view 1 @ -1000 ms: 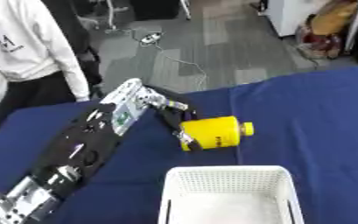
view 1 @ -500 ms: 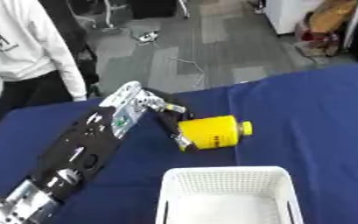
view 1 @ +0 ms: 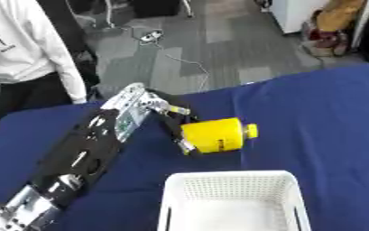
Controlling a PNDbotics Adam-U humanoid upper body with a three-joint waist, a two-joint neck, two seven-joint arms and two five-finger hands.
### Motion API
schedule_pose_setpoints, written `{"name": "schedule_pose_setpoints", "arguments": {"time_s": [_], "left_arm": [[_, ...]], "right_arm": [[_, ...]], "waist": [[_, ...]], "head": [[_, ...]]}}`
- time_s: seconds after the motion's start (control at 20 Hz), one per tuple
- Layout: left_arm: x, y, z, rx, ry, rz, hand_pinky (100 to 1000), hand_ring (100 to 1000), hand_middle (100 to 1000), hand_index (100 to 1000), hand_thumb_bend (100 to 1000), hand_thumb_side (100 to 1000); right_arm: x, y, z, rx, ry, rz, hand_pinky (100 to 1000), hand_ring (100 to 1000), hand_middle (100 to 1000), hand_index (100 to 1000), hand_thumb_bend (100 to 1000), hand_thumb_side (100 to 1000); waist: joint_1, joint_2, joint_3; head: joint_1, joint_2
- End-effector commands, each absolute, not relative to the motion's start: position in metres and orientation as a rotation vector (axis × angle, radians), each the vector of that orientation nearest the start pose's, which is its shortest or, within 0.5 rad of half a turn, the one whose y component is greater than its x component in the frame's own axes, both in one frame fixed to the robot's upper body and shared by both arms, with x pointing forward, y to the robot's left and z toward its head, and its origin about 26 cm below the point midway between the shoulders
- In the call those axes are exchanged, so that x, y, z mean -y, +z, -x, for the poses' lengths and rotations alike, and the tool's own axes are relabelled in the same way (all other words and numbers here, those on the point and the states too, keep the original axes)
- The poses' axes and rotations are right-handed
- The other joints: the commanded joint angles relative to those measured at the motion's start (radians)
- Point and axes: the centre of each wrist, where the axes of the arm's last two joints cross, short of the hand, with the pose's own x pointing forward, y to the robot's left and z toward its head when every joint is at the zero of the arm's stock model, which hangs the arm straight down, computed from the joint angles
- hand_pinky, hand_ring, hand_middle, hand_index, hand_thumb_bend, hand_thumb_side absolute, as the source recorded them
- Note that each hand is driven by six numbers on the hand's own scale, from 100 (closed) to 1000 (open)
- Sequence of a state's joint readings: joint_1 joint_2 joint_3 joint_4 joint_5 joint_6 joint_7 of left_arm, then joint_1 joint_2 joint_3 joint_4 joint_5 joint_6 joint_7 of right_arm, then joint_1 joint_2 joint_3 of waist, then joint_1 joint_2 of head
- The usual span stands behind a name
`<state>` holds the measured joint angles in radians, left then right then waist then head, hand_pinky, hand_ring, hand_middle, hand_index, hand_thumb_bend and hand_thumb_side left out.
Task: Pick up objects on the table and place them in the box.
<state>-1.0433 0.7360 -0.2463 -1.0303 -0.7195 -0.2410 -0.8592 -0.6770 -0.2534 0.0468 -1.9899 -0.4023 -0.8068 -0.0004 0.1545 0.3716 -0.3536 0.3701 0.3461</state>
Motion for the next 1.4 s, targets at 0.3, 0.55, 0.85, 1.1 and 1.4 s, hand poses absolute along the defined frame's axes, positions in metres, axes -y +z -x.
{"name": "schedule_pose_setpoints", "arguments": {"time_s": [0.3,0.55,0.85,1.1,1.4], "left_arm": [[-0.3497,0.3244,-0.4500,1.001,-1.808,-0.854,612,712,817,927,740,628],[-0.3494,0.3234,-0.4502,0.987,-1.818,-0.863,587,697,815,925,766,533],[-0.3489,0.3248,-0.4497,0.986,-1.826,-0.875,554,669,796,917,731,523],[-0.3474,0.3275,-0.4482,1.035,-1.823,-0.895,508,626,755,875,712,549],[-0.3484,0.3231,-0.4484,1.099,-1.811,-0.941,385,533,614,779,677,496]], "right_arm": [[0.1937,0.3065,-0.3099,-2.784,-0.064,0.685,306,402,492,661,100,965],[0.1927,0.3073,-0.3097,-2.780,-0.064,0.691,307,403,492,660,100,965],[0.1919,0.3080,-0.3096,-2.777,-0.063,0.697,307,403,492,661,100,969],[0.1914,0.3089,-0.3095,-2.772,-0.055,0.702,307,403,492,660,100,982],[0.1910,0.3095,-0.3095,-2.770,-0.053,0.704,307,403,492,660,100,986]], "waist": [[-0.002,-0.011,-0.004],[-0.001,-0.007,-0.008],[0.000,-0.004,-0.010],[0.000,-0.001,-0.013],[0.000,0.001,-0.014]], "head": [[0.005,-0.020],[0.005,-0.021],[0.005,-0.023],[0.006,-0.025],[0.005,-0.026]]}}
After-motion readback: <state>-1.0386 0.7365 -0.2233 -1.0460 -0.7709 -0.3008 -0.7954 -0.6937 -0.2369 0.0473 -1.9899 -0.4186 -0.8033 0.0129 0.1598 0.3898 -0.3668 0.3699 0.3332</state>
